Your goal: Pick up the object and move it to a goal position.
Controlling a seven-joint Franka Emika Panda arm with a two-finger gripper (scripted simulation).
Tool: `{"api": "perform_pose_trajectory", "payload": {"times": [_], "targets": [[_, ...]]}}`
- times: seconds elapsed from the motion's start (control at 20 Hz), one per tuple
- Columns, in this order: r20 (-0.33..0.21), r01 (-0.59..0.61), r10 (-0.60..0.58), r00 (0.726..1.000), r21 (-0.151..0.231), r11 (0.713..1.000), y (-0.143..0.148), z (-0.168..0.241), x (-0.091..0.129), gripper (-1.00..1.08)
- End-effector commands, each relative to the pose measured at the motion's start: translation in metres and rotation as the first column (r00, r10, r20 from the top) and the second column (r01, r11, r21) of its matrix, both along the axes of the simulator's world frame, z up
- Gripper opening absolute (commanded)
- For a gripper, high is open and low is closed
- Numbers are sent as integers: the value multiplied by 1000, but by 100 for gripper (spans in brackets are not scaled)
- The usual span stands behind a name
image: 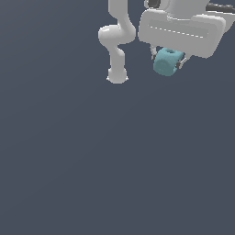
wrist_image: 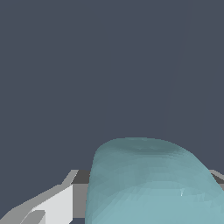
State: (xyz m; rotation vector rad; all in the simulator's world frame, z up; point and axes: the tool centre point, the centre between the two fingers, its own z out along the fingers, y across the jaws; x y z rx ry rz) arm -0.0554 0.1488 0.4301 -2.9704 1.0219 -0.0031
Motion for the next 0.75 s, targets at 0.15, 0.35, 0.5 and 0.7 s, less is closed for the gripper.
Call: {"api": "perform_pose_trajectory", "payload": {"times": [0.15,0.35,0.5,0.7], "targets": [[-2,0,0,1000,-1,1000,7,38,-9,-100],[-2,-1,1,1000,0,1000,10,55,-12,-100],[-2,-1,1,1000,0,1000,12,62,-13,-100],[-2,-1,1,1000,0,1000,12,65,-13,-100]]}}
